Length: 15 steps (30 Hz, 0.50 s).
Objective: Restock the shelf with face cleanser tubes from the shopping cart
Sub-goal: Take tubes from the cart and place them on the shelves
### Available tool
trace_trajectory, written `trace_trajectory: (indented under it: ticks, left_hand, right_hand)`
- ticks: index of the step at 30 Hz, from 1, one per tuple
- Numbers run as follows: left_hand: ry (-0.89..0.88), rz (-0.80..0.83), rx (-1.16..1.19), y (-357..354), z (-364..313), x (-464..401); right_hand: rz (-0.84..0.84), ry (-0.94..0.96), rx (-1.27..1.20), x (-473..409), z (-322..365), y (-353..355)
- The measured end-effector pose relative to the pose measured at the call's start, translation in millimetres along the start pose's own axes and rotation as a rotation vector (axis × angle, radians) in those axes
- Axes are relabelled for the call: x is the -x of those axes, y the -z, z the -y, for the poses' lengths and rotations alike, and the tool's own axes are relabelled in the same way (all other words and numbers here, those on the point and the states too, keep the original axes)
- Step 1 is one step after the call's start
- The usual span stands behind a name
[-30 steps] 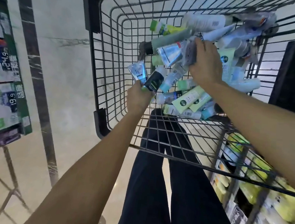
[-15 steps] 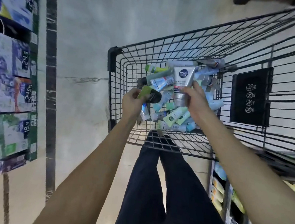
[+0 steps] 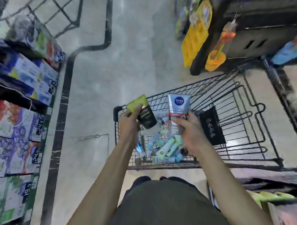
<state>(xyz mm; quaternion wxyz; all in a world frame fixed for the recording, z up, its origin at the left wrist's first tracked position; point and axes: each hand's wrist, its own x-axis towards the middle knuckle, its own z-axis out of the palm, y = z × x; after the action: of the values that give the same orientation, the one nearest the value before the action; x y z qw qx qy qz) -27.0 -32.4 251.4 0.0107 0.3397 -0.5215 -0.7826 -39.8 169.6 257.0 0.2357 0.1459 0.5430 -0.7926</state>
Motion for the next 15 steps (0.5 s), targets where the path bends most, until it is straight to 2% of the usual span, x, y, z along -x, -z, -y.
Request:
trace_trajectory:
  ticks: [5, 15]
  left_hand:
    - [-0.055, 0.149, -0.101, -19.5, -29.2, 14.2]
    - [-0.063, 0.666, -0.419, -28.2, -31.7, 68.5]
  right_hand:
    - [-0.066, 0.123, -0.089, 37.8, 13.5, -7.4]
    - [-0.325, 0.307, -0.232, 130.9, -18.6, -14.3]
